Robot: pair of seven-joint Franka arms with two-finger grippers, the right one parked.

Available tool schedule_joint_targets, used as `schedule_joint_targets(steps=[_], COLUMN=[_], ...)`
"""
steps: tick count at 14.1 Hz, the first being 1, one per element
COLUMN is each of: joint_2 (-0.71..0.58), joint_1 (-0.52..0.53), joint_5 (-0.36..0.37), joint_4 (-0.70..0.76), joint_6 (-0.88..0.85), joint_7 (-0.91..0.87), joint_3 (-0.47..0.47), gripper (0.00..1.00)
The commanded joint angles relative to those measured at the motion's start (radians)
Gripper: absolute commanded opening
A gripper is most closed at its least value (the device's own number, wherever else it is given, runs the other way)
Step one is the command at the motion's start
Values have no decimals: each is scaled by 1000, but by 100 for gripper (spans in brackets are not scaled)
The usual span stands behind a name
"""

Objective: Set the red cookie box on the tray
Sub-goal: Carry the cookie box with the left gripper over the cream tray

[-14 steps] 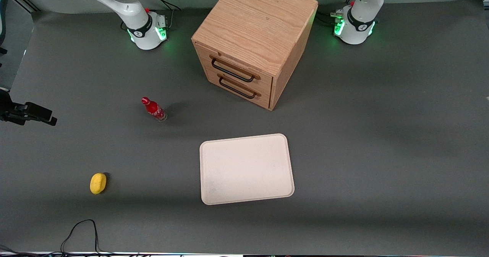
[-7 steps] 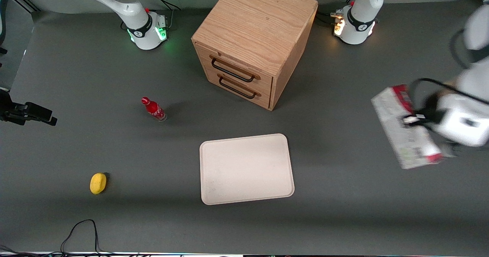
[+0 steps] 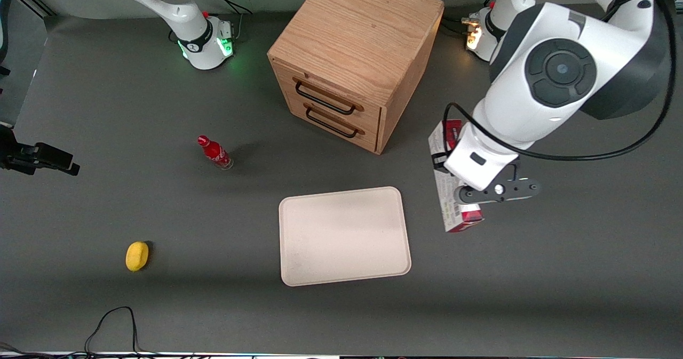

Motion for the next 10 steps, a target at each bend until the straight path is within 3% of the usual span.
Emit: schedule_joint_targets(steps=[1,3,10], joint_2=[41,71,225], joint_1=[-83,-112,-120], joint_5=[4,37,45], joint_4=[30,30,14], joint_6=[33,53,212], joint_7=[-13,-73,-78], joint_3=[20,22,28], gripper=[0,0,0])
